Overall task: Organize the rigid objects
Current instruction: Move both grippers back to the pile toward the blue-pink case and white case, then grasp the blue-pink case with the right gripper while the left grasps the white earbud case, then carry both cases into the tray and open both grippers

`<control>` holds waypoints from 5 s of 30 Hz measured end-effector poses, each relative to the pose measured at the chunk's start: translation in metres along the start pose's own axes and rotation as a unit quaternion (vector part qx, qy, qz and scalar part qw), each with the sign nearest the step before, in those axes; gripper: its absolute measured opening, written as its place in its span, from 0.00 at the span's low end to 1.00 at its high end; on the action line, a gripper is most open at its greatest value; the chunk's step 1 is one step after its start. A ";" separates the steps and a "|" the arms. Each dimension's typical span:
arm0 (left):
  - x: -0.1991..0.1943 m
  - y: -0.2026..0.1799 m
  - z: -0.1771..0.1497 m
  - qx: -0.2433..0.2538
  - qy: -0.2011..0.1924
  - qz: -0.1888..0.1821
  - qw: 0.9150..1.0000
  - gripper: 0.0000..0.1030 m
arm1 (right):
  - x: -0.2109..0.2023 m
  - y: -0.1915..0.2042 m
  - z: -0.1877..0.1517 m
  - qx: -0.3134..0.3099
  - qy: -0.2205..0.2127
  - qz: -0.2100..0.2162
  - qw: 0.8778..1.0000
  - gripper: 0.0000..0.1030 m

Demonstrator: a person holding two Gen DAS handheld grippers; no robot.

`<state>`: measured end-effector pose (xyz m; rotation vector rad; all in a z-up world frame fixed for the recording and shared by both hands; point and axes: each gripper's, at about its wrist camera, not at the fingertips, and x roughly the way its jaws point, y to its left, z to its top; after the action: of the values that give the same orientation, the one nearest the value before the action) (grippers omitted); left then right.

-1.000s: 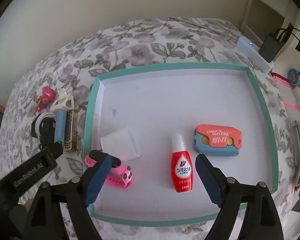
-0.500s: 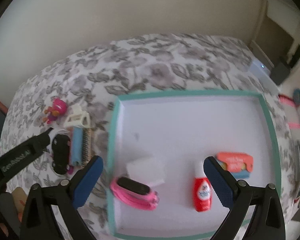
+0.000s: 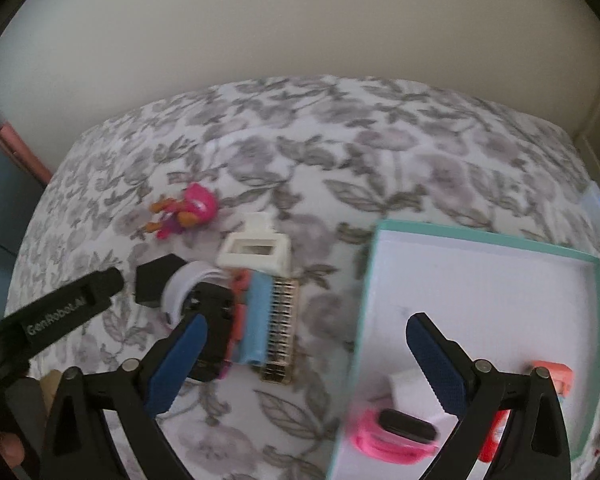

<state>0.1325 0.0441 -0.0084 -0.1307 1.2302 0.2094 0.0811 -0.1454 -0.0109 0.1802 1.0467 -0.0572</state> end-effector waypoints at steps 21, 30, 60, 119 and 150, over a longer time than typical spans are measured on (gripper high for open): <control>0.011 -0.037 -0.001 0.053 0.027 -0.085 0.995 0.90 | 0.044 -0.009 -0.006 0.059 0.060 0.082 0.993 0.38; 0.013 -0.048 -0.006 0.071 0.030 -0.098 0.992 0.76 | 0.041 -0.006 -0.005 0.053 0.058 0.094 0.992 0.32; 0.013 -0.060 -0.006 0.069 0.026 -0.158 0.985 0.19 | 0.034 -0.017 -0.004 0.074 0.059 0.113 0.989 0.32; -0.044 -0.043 0.005 0.044 -0.050 -0.127 0.990 0.18 | 0.000 -0.019 -0.004 0.075 0.008 0.141 0.987 0.21; -0.070 -0.201 -0.082 0.226 -0.048 -0.197 0.953 0.18 | -0.046 -0.175 -0.027 0.163 -0.020 -0.095 0.982 0.21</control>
<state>0.0806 -0.1752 0.0273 0.0342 1.1023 -0.4105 0.0120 -0.3143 -0.0049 0.3741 1.0079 -0.4045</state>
